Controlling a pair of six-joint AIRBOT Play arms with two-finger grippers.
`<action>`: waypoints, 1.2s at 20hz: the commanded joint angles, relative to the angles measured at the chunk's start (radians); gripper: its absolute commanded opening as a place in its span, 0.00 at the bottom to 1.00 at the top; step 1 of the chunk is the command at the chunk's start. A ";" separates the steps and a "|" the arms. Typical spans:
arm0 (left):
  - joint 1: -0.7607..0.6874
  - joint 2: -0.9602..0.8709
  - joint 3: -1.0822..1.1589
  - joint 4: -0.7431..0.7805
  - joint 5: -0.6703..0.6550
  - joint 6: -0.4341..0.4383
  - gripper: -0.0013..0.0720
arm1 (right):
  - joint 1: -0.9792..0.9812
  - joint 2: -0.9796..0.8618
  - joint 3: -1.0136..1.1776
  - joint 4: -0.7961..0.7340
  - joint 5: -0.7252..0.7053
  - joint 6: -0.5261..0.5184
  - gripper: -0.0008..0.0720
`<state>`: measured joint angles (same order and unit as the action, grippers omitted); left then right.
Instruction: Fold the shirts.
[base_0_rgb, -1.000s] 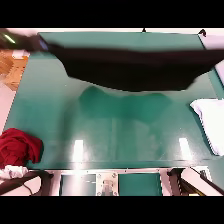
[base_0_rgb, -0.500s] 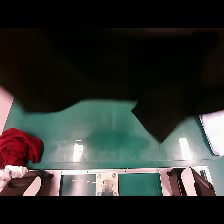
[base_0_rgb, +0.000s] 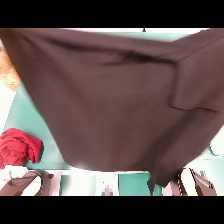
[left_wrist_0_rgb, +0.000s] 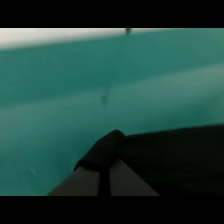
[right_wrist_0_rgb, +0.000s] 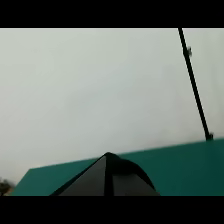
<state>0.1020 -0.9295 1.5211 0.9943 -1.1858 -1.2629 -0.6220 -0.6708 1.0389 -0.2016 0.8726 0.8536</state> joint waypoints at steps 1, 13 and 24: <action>0.000 -0.154 -0.330 -0.161 0.246 0.155 0.05 | 0.179 -0.140 -0.299 0.002 -0.281 -0.103 0.04; 0.000 -0.826 -0.050 -0.529 0.504 0.407 0.05 | 0.245 -1.107 0.301 0.077 -0.195 0.011 0.04; 0.000 -0.835 -0.084 -0.105 0.286 0.238 0.05 | 0.192 -1.117 0.298 -0.466 0.006 0.217 0.04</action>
<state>0.1020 -1.7630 1.4509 0.7322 -0.8261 -0.9352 -0.4244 -1.7836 1.3415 -0.5171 0.8330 1.0103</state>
